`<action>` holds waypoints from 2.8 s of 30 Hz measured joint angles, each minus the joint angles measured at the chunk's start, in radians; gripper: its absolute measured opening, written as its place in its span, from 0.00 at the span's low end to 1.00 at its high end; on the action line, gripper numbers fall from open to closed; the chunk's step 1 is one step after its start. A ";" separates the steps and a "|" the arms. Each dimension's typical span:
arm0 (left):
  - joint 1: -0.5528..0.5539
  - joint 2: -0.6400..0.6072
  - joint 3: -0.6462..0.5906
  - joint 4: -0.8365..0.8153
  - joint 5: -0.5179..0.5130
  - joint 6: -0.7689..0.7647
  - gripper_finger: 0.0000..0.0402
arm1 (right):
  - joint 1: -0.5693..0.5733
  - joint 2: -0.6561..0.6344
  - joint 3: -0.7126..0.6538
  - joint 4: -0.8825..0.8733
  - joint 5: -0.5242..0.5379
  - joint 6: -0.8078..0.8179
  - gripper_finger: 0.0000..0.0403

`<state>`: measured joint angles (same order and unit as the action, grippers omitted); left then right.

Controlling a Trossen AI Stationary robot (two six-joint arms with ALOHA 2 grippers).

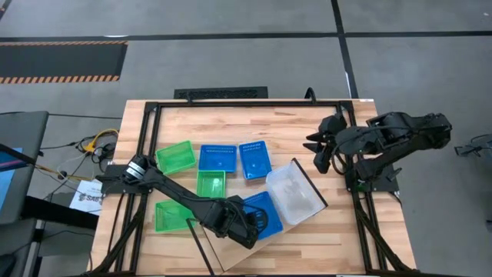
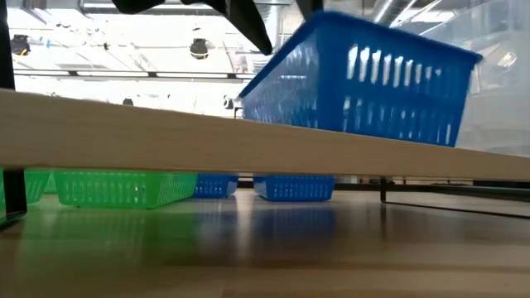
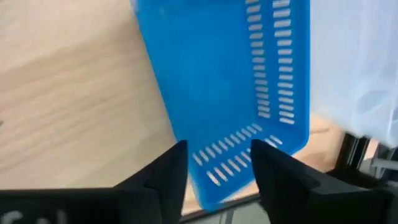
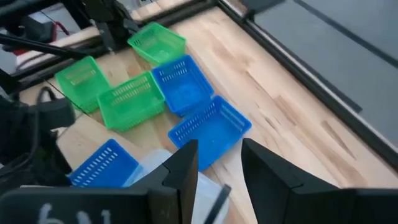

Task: Stack baskets on shelf by color
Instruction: Put the right blue basket on the shelf, then adjust the shelf, then stack the left blue basket on top of the other blue basket on the shelf

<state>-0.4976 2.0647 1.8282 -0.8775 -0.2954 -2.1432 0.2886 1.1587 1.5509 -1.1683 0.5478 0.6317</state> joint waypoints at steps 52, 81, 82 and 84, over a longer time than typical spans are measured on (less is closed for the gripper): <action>-0.041 -0.174 0.000 -0.055 -0.261 0.225 0.49 | -0.305 -0.350 -1.094 0.773 -0.525 0.233 0.33; -0.054 -0.183 0.000 -0.216 -0.050 0.500 0.49 | -0.345 -0.503 -0.990 0.729 -0.620 0.181 0.33; -0.054 -0.189 0.000 -0.222 -0.053 0.533 0.49 | -0.345 -0.514 -0.968 0.728 -0.611 0.169 0.33; -0.047 -0.207 0.008 -0.247 -0.059 0.582 0.49 | -0.337 -0.524 -0.911 0.727 -0.602 0.137 0.33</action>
<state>-0.5449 1.8581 1.8360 -1.1245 -0.3549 -1.5611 -0.0482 0.6343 0.6404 -0.4415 -0.0541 0.7689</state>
